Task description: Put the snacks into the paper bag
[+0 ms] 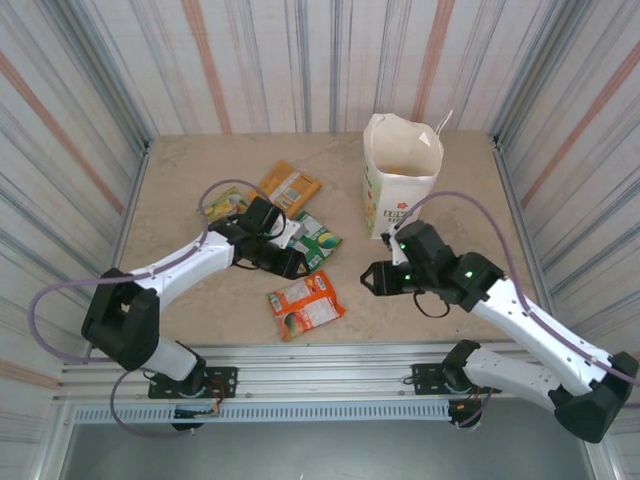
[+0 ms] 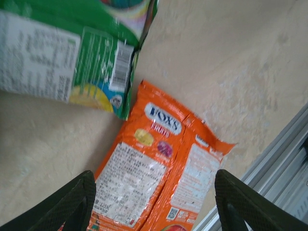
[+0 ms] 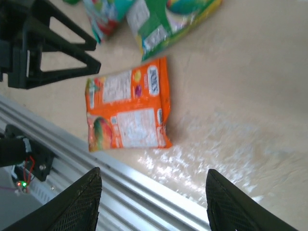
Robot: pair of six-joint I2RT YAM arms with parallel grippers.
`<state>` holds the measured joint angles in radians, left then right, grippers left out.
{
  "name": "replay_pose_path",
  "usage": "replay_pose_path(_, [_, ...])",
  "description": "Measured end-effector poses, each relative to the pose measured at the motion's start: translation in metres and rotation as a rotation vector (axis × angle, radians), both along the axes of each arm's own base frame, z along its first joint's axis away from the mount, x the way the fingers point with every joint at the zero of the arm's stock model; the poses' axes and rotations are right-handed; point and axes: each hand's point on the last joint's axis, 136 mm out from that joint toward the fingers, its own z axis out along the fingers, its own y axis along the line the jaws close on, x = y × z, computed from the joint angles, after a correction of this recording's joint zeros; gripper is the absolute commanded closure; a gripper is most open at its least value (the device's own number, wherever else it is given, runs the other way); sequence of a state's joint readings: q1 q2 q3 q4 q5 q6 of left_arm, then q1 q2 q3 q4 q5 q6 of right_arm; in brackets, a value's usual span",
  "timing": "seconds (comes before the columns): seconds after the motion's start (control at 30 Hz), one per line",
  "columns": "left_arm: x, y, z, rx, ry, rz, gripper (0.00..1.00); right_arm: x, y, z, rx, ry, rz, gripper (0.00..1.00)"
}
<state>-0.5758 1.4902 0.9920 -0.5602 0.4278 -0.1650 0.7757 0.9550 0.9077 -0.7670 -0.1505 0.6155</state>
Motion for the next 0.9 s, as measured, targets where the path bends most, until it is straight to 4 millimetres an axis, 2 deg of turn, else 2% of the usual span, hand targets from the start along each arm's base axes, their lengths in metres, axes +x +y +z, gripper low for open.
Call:
replay_pose_path(0.17, [-0.012, 0.009, -0.025, 0.047, 0.084, 0.005, 0.28, -0.016, 0.034, -0.039, -0.008, 0.136, 0.044, 0.43])
replay_pose_path(0.33, [-0.01, 0.016, -0.039, 0.065, 0.12, 0.029, 0.27, -0.036, 0.068, -0.065, -0.015, 0.251, 0.106, 0.44])
replay_pose_path(0.47, [-0.01, 0.018, -0.053, 0.081, 0.144, 0.036, 0.27, -0.047, 0.085, -0.085, -0.011, 0.315, 0.129, 0.45])
replay_pose_path(0.67, [-0.018, 0.023, -0.064, 0.098, 0.171, 0.036, 0.3, -0.057, 0.098, -0.116, -0.018, 0.386, 0.144, 0.47])
replay_pose_path(0.9, [-0.025, 0.023, -0.07, 0.078, 0.185, 0.041, 0.34, -0.046, 0.107, -0.132, -0.006, 0.388, 0.12, 0.5])
